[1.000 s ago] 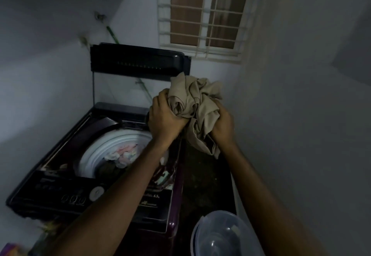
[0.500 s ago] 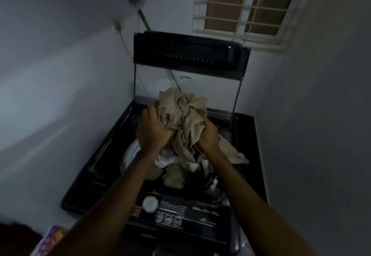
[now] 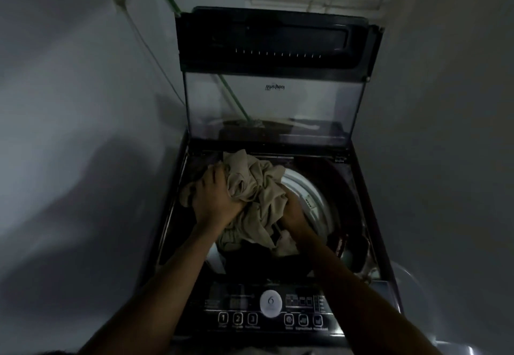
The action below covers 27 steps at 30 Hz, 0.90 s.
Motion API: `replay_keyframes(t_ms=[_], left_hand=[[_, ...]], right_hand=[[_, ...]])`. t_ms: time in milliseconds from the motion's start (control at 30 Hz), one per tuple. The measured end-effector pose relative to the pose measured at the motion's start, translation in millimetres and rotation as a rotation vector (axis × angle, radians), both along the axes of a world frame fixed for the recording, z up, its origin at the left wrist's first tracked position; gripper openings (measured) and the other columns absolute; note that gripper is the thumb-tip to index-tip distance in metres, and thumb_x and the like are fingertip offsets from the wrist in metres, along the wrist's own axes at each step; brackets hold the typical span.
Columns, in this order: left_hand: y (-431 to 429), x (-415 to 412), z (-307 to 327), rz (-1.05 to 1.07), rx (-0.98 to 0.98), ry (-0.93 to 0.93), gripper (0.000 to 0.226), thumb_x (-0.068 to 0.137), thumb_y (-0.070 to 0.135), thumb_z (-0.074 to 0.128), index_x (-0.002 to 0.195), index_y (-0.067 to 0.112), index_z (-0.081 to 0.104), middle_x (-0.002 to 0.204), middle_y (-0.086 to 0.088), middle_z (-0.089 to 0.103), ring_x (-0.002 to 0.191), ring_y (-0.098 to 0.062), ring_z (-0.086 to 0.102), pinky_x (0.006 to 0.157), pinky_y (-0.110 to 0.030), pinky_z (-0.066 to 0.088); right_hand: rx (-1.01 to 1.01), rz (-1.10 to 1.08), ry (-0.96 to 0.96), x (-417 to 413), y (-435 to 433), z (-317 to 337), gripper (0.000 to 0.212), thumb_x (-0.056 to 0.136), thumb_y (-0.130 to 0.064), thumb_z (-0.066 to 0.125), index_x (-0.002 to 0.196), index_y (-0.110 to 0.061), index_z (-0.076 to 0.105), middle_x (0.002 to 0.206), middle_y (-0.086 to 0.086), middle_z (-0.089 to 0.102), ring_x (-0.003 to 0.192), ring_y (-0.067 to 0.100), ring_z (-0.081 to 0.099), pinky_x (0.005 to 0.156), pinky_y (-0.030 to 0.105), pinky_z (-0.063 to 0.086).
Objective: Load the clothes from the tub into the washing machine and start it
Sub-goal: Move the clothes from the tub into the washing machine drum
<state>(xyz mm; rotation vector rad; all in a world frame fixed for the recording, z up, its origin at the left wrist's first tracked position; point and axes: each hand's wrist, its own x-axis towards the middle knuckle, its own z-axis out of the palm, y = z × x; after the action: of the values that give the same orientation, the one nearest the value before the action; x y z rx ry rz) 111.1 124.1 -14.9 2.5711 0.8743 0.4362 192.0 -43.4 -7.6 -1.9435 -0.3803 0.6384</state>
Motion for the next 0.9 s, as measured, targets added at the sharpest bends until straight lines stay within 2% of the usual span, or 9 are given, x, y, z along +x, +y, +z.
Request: replay_keyframes(t_ms=[100, 200, 300, 367, 467, 533, 633, 767, 900], left_hand=[[-20.3, 9.7, -19.1, -0.036, -0.02, 0.114, 0.105, 0.055, 0.066, 0.076, 0.137, 0.011, 0.041, 0.132, -0.017, 0.049, 0.11, -0.041, 0.054, 0.087, -0.046, 0.046], [-26.2, 11.7, -47.7, -0.091, -0.104, 0.226, 0.11, 0.059, 0.071, 0.071, 0.142, 0.012, 0.029, 0.136, -0.018, 0.041, 0.112, -0.041, 0.051, 0.089, -0.047, 0.047], [-20.8, 9.1, -71.6, -0.234, -0.264, 0.38, 0.105, 0.08, 0.057, 0.066, 0.154, 0.017, 0.003, 0.159, -0.012, 0.005, 0.144, -0.038, 0.016, 0.114, -0.048, 0.025], [-14.5, 6.9, -76.5, -0.296, -0.392, 0.416, 0.096, 0.09, 0.05, 0.058, 0.155, 0.018, -0.004, 0.163, -0.006, -0.008, 0.149, -0.03, 0.0, 0.119, -0.044, 0.013], [-4.4, 5.8, -71.1, -0.333, -0.57, 0.422, 0.073, 0.099, 0.041, 0.043, 0.156, 0.023, 0.0, 0.164, 0.0, -0.002, 0.15, -0.022, 0.005, 0.12, -0.037, 0.01], [-0.8, 6.1, -66.1, -0.385, -0.52, 0.386, 0.064, 0.099, 0.03, 0.044, 0.156, 0.021, 0.015, 0.162, -0.001, 0.017, 0.146, -0.023, 0.021, 0.116, -0.033, 0.019], [4.2, 10.6, -67.0, -0.382, -0.307, 0.316, 0.054, 0.096, 0.027, 0.049, 0.148, 0.022, 0.037, 0.153, -0.002, 0.037, 0.137, -0.026, 0.039, 0.11, -0.036, 0.035], [3.8, 18.1, -80.6, -0.41, -0.14, 0.267, 0.063, 0.088, 0.019, 0.057, 0.148, 0.022, 0.037, 0.157, -0.006, 0.031, 0.142, -0.033, 0.03, 0.115, -0.043, 0.028], [-0.8, 26.3, -93.8, -0.56, 0.024, 0.288, 0.071, 0.083, 0.024, 0.064, 0.149, 0.02, 0.037, 0.161, -0.005, 0.022, 0.137, -0.039, 0.036, 0.108, -0.051, 0.036]], right_hand=[[-0.095, -0.003, -0.087, 12.9, -23.2, -6.4, 0.038, 0.091, -0.024, 0.058, 0.125, -0.008, 0.057, 0.117, 0.005, 0.063, 0.11, 0.02, 0.057, 0.09, 0.028, 0.041], [-0.204, -0.008, -0.162, 22.4, -45.9, -11.0, 0.038, 0.085, -0.01, 0.059, 0.123, -0.011, 0.059, 0.12, 0.006, 0.064, 0.113, 0.023, 0.059, 0.089, 0.029, 0.044], [-0.246, 0.056, -0.171, 7.8, -55.9, -16.6, 0.049, 0.079, 0.002, 0.059, 0.126, -0.013, 0.056, 0.115, 0.005, 0.064, 0.109, 0.022, 0.061, 0.088, 0.02, 0.047], [-0.246, 0.231, -0.161, -11.2, -51.0, -27.2, 0.052, 0.082, -0.007, 0.058, 0.133, -0.008, 0.047, 0.126, 0.007, 0.057, 0.12, 0.024, 0.054, 0.095, 0.021, 0.042], [-0.573, 0.619, -0.375, -23.9, -38.8, -62.8, 0.078, 0.089, -0.04, 0.046, 0.153, -0.017, 0.008, 0.159, -0.002, 0.007, 0.147, 0.027, 0.003, 0.118, 0.049, 0.015], [-0.78, 0.72, -0.405, -20.3, -30.4, -80.2, 0.092, 0.087, -0.045, 0.053, 0.151, -0.026, -0.009, 0.16, 0.005, -0.014, 0.145, 0.04, -0.01, 0.113, 0.06, 0.019], [-0.879, 0.666, -0.407, 5.1, -17.7, -88.4, 0.107, 0.077, -0.025, 0.072, 0.151, -0.03, -0.006, 0.158, 0.012, -0.011, 0.144, 0.041, -0.004, 0.106, 0.059, 0.031], [-0.858, 0.584, -0.511, 48.0, -4.9, -89.8, 0.08, 0.082, -0.026, 0.06, 0.147, -0.038, 0.014, 0.155, 0.008, 0.015, 0.142, 0.034, 0.021, 0.099, 0.053, 0.042], [-0.785, 0.326, -0.632, 45.4, -0.6, -78.0, 0.049, 0.082, -0.025, 0.06, 0.127, -0.032, 0.043, 0.141, 0.009, 0.026, 0.126, 0.041, 0.037, 0.075, 0.049, 0.052]])
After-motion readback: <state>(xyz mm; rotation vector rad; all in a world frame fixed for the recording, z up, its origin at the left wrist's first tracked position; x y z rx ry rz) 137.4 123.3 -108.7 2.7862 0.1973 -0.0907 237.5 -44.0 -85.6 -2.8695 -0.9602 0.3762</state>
